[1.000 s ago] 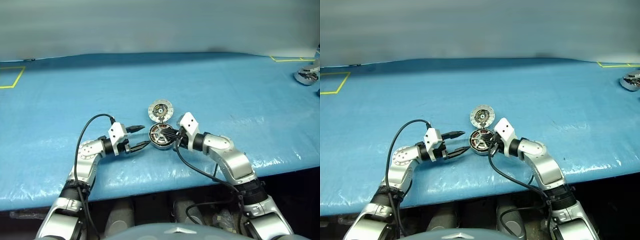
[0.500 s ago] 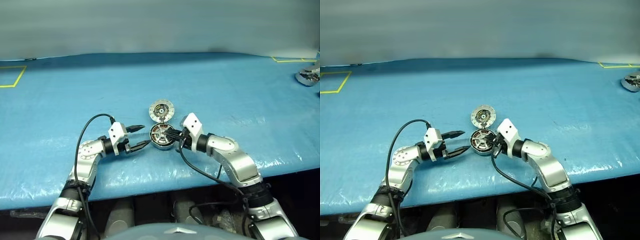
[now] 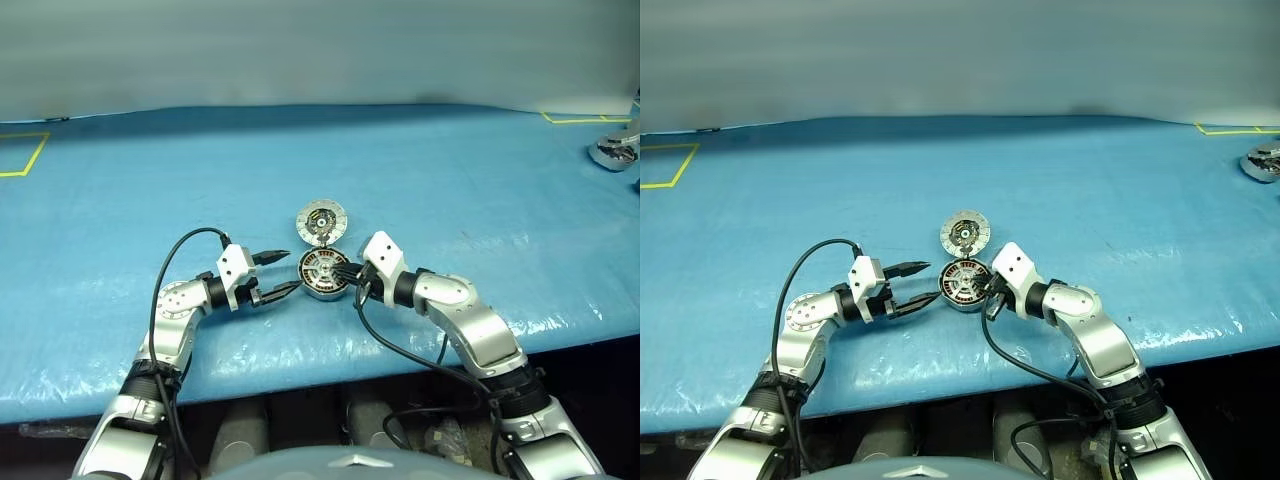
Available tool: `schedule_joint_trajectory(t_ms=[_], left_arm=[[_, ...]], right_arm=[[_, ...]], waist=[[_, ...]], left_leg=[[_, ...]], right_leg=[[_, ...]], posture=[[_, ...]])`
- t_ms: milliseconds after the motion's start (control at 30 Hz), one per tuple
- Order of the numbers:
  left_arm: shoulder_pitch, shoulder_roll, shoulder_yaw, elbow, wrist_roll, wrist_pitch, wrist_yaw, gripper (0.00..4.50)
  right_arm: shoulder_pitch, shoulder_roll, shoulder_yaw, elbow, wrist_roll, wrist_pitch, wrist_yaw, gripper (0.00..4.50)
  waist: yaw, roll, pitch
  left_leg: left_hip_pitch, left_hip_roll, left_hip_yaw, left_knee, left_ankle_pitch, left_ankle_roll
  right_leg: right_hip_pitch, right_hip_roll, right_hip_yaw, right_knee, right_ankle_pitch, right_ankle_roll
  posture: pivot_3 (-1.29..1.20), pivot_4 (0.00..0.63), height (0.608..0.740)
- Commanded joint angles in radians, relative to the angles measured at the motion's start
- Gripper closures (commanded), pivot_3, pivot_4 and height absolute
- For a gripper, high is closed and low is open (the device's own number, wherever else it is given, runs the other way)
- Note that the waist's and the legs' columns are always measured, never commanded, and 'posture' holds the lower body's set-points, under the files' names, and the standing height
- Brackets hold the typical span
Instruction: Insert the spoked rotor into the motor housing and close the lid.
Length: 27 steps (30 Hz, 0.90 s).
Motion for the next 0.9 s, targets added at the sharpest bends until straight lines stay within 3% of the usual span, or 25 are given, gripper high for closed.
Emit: schedule_joint_trajectory(t_ms=[33, 233, 400, 567, 833, 900], left_arm=[[0.004, 0.001, 0.001, -0.028, 0.002, -0.021, 0.006, 1.29], [0.021, 0.002, 0.002, -0.040, 0.002, -0.022, 0.014, 1.29], [0.033, -0.002, 0.004, -0.042, -0.001, -0.026, 0.027, 1.29], [0.041, -0.011, 0.007, -0.044, -0.005, -0.029, 0.043, 1.29], [0.061, -0.029, 0.012, -0.048, -0.006, -0.047, 0.080, 1.29], [0.066, -0.030, 0.013, -0.051, -0.005, -0.049, 0.087, 1.29]], right_arm=[[0.005, 0.002, -0.002, 0.014, -0.005, -0.009, -0.003, 4.47], [-0.026, 0.011, -0.101, -0.060, 0.089, -0.009, 0.002, 4.47], [-0.044, -0.041, -0.123, -0.008, -0.002, -0.063, -0.058, 4.47], [-0.054, -0.038, -0.167, 0.042, 0.026, -0.078, -0.056, 4.47], [-0.170, 0.047, -0.210, 0.363, 0.040, -0.144, -0.069, 4.47], [-0.212, 0.058, -0.206, 0.460, 0.032, -0.174, -0.062, 4.10]], waist=[[0.000, 0.000, 0.000], [0.002, 0.000, 0.000], [0.005, 0.000, 0.000], [0.009, 0.001, 0.000], [0.004, 0.001, 0.001], [0.004, 0.001, 0.001]], left_leg=[[0.000, 0.000, 0.000, 0.000, 0.000, 0.000], [-0.001, 0.000, 0.000, -0.001, 0.000, 0.000], [-0.002, 0.000, 0.000, -0.003, 0.000, 0.000], [-0.002, 0.000, 0.000, -0.003, 0.000, 0.000], [-0.002, 0.000, 0.001, -0.003, 0.000, 0.000], [-0.002, 0.000, 0.001, -0.003, 0.000, 0.000]], right_leg=[[0.000, 0.000, 0.000, -0.001, 0.000, 0.000], [0.001, 0.000, 0.000, -0.003, 0.001, 0.001], [0.000, 0.000, 0.000, -0.004, 0.001, 0.001], [-0.001, -0.001, 0.000, -0.005, 0.001, 0.001], [0.000, 0.000, 0.000, -0.004, 0.001, 0.001], [0.000, -0.001, 0.000, -0.004, 0.001, 0.001]], posture=[[0.00, 0.150, 0.740], [0.00, 0.150, 0.740], [0.00, 0.150, 0.740], [0.00, 0.150, 0.740], [0.00, 0.150, 0.740], [0.00, 0.150, 0.740]])
